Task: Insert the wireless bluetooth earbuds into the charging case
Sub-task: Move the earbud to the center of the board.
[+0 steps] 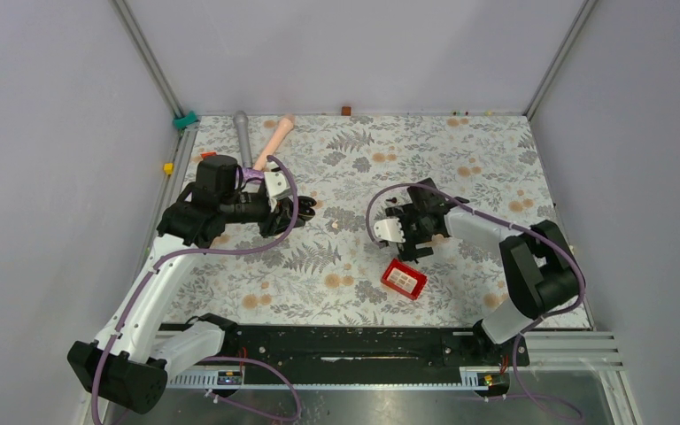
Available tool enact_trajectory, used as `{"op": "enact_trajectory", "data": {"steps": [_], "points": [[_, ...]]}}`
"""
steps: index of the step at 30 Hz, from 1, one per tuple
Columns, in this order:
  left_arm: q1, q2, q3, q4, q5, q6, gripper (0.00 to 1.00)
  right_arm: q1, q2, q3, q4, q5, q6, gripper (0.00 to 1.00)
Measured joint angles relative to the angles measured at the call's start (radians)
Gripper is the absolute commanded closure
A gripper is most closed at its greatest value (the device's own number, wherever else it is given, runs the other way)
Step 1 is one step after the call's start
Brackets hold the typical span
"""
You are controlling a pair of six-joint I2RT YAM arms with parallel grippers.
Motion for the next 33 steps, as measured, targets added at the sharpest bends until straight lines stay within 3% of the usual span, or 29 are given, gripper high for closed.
{"op": "enact_trajectory", "data": {"steps": [14,24,33], "points": [[0.000,0.000,0.000,0.000,-0.001,0.008,1.00,0.053,0.089,0.086,0.079,0.066,0.006,0.00],[0.000,0.000,-0.003,0.005,-0.001,0.013,1.00,0.011,0.024,0.087,-0.167,0.131,-0.212,0.00],[0.000,-0.007,-0.005,0.014,-0.001,0.013,1.00,0.004,-0.019,0.074,-0.296,0.018,-0.369,0.00]]}}
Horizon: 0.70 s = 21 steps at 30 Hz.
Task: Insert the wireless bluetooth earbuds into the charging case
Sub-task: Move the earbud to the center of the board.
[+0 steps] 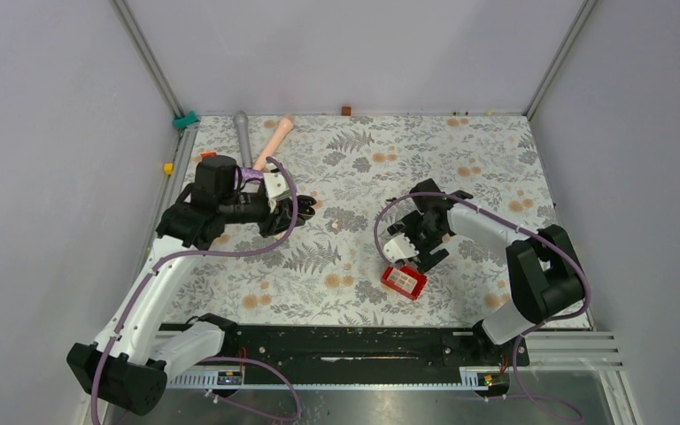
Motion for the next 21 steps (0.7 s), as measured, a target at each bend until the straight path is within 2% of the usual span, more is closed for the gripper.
{"op": "enact_trajectory", "data": {"steps": [14,21], "points": [[0.000,-0.005,0.000,0.000,0.000,0.000,1.00,0.038,0.053,0.000,0.001,-0.099,-0.014,0.01],[0.000,-0.005,0.000,0.000,0.000,0.001,1.00,0.054,0.090,0.022,0.028,-0.105,0.035,0.02]]}}
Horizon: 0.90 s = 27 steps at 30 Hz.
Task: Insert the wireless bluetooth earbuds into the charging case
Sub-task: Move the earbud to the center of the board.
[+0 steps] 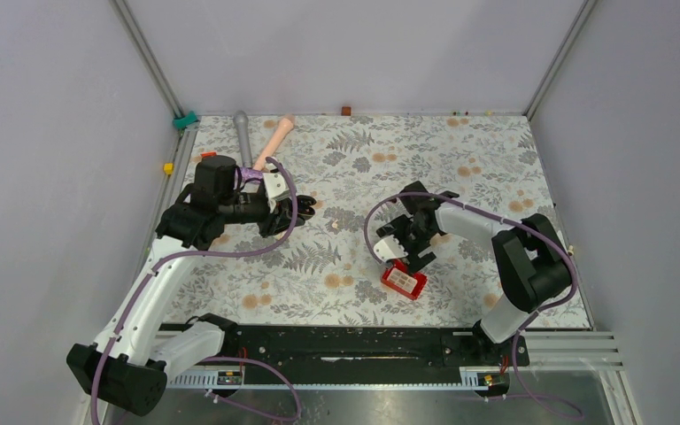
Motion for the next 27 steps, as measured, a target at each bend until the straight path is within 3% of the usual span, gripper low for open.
{"op": "enact_trajectory", "data": {"steps": [8,19,27], "points": [[0.000,0.000,0.000,0.000,0.000,0.003,1.00,0.004,0.025,0.018,0.183,0.018,0.055,0.01],[0.000,0.000,0.000,0.000,-0.001,0.004,1.00,0.040,0.128,0.126,0.249,0.031,0.111,0.04],[0.000,0.000,0.000,0.000,-0.002,0.004,1.00,0.070,0.203,0.220,0.343,0.092,0.316,0.04]]}}
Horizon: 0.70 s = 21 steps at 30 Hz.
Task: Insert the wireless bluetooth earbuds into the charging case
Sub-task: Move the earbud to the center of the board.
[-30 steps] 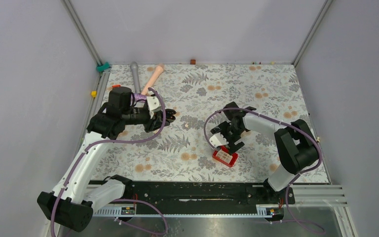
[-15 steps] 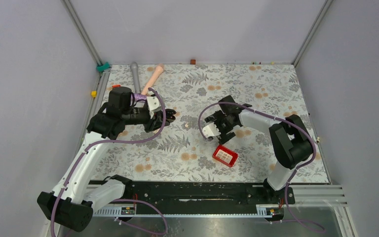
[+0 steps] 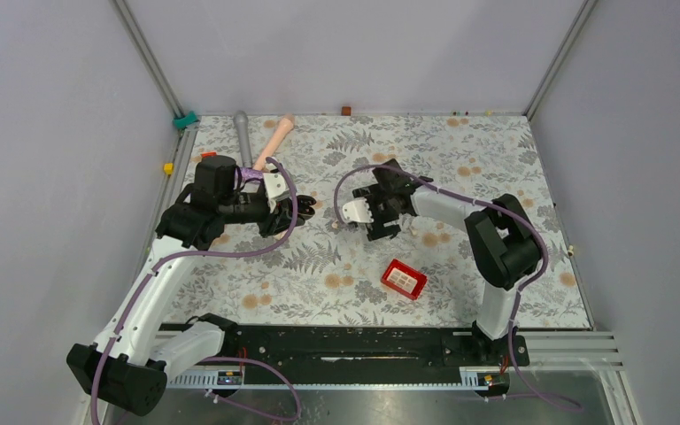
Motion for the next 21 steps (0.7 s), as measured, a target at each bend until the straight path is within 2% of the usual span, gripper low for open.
{"op": "enact_trajectory", "data": {"steps": [7,12,14,21], "points": [[0.000,0.000,0.000,0.000,0.000,0.001,1.00,0.000,-0.008,0.217,-0.173,-0.003,0.314,0.06],[0.000,-0.005,-0.006,0.001,0.000,0.003,1.00,-0.007,-0.004,0.410,-0.388,-0.003,0.546,0.21],[0.000,-0.011,-0.012,0.000,0.000,0.003,1.00,-0.018,0.019,0.467,-0.475,-0.012,0.620,0.23],[0.000,-0.014,-0.015,0.000,0.001,0.003,1.00,-0.112,0.201,0.511,-0.673,-0.058,0.842,0.25]]}}
